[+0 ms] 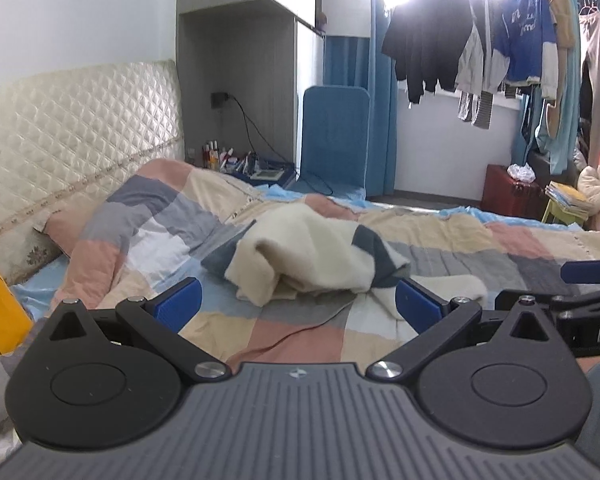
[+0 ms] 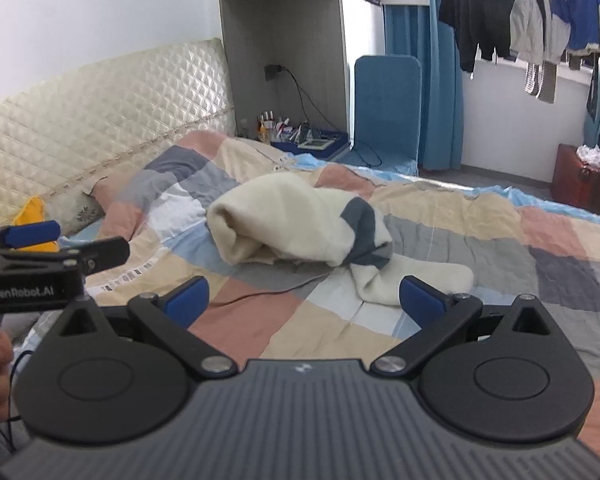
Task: Fold large clothes
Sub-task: 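Move both grippers toward the crumpled cream striped sweater on the bed, then grasp the sweater edge with the left gripper while the right gripper grasps another edge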
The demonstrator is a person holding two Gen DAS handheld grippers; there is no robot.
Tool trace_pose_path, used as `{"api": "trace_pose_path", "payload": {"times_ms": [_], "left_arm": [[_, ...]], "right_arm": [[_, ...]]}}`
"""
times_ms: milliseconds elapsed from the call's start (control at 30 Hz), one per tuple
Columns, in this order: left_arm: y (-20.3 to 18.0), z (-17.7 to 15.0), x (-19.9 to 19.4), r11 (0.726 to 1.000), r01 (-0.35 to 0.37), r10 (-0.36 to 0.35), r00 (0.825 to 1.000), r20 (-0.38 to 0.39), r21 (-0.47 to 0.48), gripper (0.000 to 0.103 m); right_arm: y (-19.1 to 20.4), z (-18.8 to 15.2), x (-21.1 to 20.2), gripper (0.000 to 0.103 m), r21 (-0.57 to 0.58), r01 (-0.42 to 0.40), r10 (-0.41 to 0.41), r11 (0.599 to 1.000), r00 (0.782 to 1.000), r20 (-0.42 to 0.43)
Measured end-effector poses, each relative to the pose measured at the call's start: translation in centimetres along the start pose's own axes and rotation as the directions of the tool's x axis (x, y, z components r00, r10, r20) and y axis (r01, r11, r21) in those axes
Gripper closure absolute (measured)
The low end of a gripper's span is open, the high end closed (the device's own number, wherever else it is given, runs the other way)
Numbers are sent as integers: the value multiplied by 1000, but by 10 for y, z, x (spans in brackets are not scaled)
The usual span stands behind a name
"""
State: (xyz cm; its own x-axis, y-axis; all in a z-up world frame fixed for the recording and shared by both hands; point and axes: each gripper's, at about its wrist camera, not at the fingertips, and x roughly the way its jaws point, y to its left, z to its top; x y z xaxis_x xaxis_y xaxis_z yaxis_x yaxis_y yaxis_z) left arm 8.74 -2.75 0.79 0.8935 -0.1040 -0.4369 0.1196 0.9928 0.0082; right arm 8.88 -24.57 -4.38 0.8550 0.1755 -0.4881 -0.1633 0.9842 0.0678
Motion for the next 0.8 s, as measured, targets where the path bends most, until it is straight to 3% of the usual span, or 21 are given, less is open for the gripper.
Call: {"api": "trace_pose_path", "payload": {"times_ms": [800], "left_arm": [[40, -18, 129, 994, 6, -18, 994, -104, -108, 0]], "right_arm": [[-8, 4, 98, 0, 27, 18, -15, 999, 995, -95]]}}
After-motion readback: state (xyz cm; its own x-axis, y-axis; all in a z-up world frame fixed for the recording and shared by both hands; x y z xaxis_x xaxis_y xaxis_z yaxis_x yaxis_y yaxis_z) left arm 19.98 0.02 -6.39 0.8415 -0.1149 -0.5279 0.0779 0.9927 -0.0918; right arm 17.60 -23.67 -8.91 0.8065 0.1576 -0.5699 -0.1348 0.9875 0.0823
